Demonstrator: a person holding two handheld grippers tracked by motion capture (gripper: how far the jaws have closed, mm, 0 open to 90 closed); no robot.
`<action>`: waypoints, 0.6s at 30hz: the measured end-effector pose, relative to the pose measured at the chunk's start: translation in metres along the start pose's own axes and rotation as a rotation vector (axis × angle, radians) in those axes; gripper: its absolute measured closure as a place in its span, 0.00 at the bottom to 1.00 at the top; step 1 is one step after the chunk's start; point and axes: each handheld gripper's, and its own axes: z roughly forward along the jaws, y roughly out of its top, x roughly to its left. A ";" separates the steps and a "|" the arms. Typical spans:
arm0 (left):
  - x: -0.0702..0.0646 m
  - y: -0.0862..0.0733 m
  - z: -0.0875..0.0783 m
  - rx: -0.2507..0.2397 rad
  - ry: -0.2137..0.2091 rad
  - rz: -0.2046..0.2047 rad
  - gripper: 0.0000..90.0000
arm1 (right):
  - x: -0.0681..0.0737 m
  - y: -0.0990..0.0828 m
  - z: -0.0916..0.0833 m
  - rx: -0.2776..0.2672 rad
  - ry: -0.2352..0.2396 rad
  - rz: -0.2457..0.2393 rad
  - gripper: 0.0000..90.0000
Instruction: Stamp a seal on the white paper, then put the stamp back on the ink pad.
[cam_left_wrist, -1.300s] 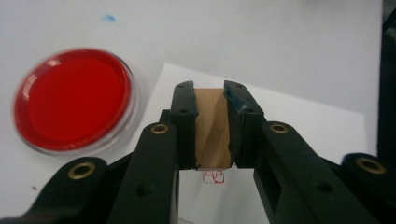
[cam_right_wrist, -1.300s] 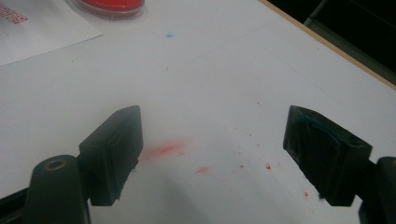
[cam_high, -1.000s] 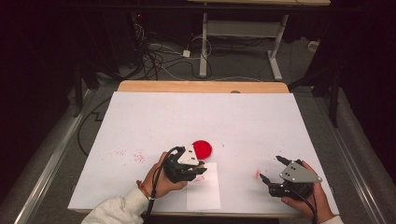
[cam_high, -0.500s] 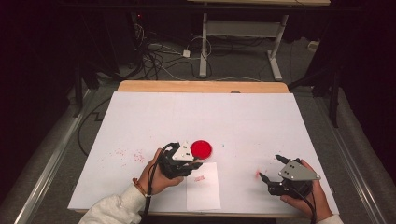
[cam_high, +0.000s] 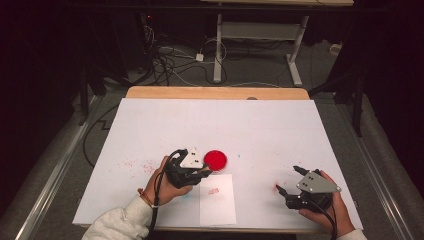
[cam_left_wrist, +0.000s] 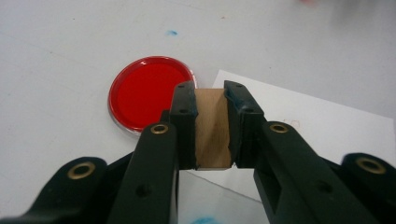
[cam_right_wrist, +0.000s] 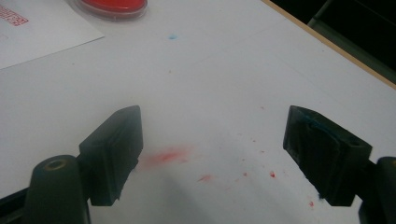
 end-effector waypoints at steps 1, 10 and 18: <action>0.001 0.000 0.000 0.004 0.003 0.001 0.82 | 0.000 0.000 0.000 0.000 0.000 0.000 0.22; 0.014 0.006 -0.003 -0.022 0.014 -0.030 0.82 | 0.001 0.002 0.005 0.002 0.015 -0.001 0.22; 0.026 0.014 0.005 -0.010 0.017 -0.029 0.82 | 0.002 0.000 0.002 0.007 0.010 -0.002 0.22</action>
